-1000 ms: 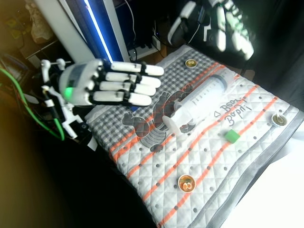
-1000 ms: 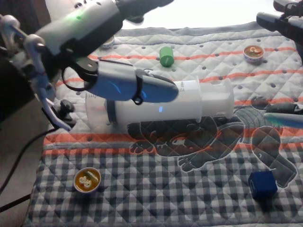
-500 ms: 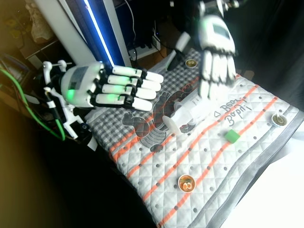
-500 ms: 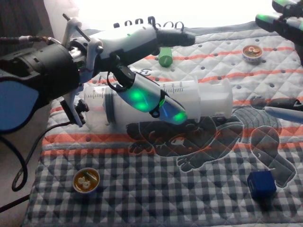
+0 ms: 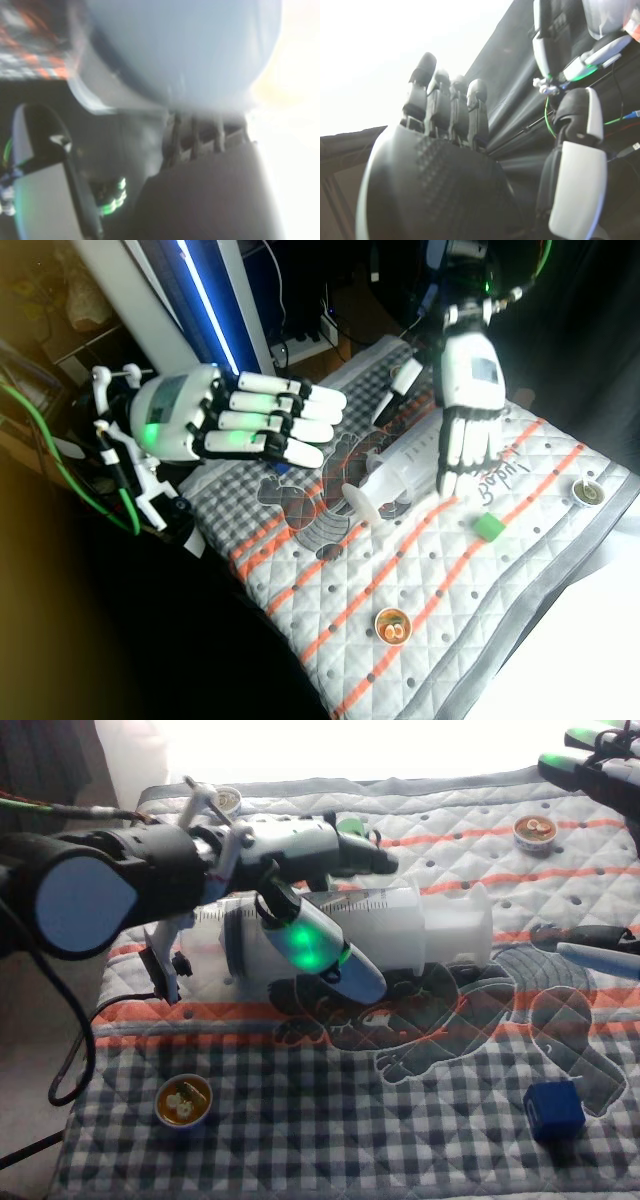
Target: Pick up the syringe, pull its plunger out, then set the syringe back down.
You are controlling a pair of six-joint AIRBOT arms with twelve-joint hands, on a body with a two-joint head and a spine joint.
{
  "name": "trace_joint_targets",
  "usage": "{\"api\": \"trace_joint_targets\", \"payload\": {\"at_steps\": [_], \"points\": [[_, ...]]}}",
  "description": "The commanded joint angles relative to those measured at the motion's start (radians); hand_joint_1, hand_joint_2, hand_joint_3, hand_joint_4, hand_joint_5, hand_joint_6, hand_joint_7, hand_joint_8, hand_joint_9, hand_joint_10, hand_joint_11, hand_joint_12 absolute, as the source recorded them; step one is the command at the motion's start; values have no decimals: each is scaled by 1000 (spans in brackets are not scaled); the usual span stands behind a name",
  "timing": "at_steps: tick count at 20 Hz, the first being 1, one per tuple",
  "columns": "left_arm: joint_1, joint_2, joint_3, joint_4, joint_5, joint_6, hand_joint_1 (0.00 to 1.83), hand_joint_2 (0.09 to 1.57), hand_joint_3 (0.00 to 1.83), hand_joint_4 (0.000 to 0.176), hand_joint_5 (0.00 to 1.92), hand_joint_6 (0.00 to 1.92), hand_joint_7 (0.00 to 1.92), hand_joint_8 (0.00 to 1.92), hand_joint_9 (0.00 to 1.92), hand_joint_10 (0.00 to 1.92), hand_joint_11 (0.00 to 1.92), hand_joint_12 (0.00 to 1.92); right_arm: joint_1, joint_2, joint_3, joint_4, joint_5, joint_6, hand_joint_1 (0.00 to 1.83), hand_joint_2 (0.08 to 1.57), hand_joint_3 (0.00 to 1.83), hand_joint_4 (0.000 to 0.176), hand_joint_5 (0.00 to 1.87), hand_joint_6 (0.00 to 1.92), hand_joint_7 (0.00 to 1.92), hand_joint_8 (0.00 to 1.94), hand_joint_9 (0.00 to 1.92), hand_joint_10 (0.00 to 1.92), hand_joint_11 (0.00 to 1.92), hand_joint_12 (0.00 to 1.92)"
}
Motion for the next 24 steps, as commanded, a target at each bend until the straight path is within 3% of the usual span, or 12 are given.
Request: {"api": "trace_joint_targets", "payload": {"at_steps": [1,3,5,7,8,9,10,13,15,19,20,24], "points": [[-14,-9,5,18,58,-2,817,761,0,0,342,21,407,38,167,819,30,1711,15,-1,3,-8,123,2,926,957,5,0,369,2,258,1,201,6,0,730],[-8,-21,10,43,29,-3,815,799,13,0,403,20,442,39,67,1074,11,1769,18,-1,3,-8,119,2,888,978,13,0,353,0,251,0,190,0,0,737],[6,-25,13,45,22,-3,915,883,21,0,384,21,340,32,2,872,0,1750,19,-1,3,-8,119,2,877,984,6,0,373,7,303,11,249,18,0,816],[18,-32,26,35,23,-4,1009,948,7,0,741,86,590,135,50,1174,0,1914,20,-1,2,-8,119,3,918,972,0,0,389,10,318,9,244,11,0,749],[21,-34,34,21,30,-5,1090,1134,0,0,899,843,725,242,213,1249,0,1920,20,-1,2,-8,119,3,880,983,3,0,379,5,310,4,229,4,0,718],[24,-33,42,-1,45,-5,1129,1151,0,0,906,1030,780,299,240,1226,0,1912,20,-1,2,-8,119,3,846,992,4,0,380,4,305,1,228,3,0,748],[24,-28,46,-24,64,-5,1198,1178,0,0,997,988,682,1136,293,1249,0,1914,20,-2,2,-7,119,3,848,1000,5,0,391,7,316,3,257,11,0,776],[15,16,29,-87,143,-4,1223,1209,0,0,964,857,663,1630,541,1851,498,1921,19,-2,1,-4,120,3,884,1026,5,0,389,7,307,5,237,2,0,811],[10,57,-3,-131,216,-3,1211,1200,1,0,936,992,709,1484,491,1526,319,1920,20,-2,2,-3,120,3,886,1027,2,0,388,4,325,6,269,12,0,906],[-1,149,-116,-124,383,-2,1245,1191,0,0,863,863,848,1489,941,1640,874,1918,22,-4,3,2,120,3,889,1023,0,0,403,8,324,3,269,9,0,904],[-3,170,-148,-106,424,-2,1352,1185,2,0,838,1008,876,1253,717,1543,173,1919,25,-8,5,3,120,3,969,1006,0,3,380,1,296,0,254,1,0,825],[-2,219,-224,-53,494,-1,1205,1174,1,0,846,1133,894,1218,687,1215,163,1917,56,-31,18,4,120,7,977,919,0,24,283,0,255,0,232,1,0,727]]}}
